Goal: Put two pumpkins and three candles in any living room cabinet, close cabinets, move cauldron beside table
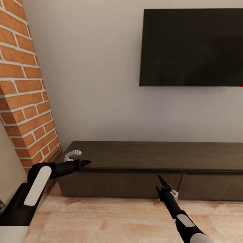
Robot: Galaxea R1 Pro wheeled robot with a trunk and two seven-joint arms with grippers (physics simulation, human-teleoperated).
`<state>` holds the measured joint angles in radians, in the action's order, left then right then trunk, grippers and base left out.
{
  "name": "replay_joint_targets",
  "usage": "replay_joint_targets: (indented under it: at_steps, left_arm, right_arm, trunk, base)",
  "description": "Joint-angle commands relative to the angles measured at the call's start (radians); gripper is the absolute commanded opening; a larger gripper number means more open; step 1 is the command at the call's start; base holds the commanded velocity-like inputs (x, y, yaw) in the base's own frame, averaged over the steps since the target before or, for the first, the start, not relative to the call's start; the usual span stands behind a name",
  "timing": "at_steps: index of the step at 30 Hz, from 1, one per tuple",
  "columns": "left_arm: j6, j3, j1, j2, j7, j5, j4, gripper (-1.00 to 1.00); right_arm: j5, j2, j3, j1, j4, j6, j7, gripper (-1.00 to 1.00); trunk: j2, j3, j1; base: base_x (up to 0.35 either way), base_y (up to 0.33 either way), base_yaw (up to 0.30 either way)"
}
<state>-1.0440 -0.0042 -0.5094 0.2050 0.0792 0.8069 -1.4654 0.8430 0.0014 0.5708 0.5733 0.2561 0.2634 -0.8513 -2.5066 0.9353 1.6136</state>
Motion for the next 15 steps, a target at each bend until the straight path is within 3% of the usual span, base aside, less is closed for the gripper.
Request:
replay_joint_targets:
  at_steps: [1, 15]
  left_arm:
    - [-0.003, 0.0, 0.0, 0.0, 0.008, 0.009, -0.001, 1.0]
    - [-0.003, -0.001, 0.0, 0.0, 0.01, 0.009, -0.001, 1.0]
  right_arm:
    - [0.008, 0.0, 0.001, 0.0, 0.0, 0.01, -0.001, 1.0]
    - [0.008, 0.0, 0.001, 0.0, 0.0, 0.028, 0.003, 1.0]
  trunk:
    - [0.0, 0.001, 0.0]
    - [0.0, 0.001, 0.0]
  base:
    - [0.066, 0.0, 0.0]
    - [0.111, 0.0, 0.0]
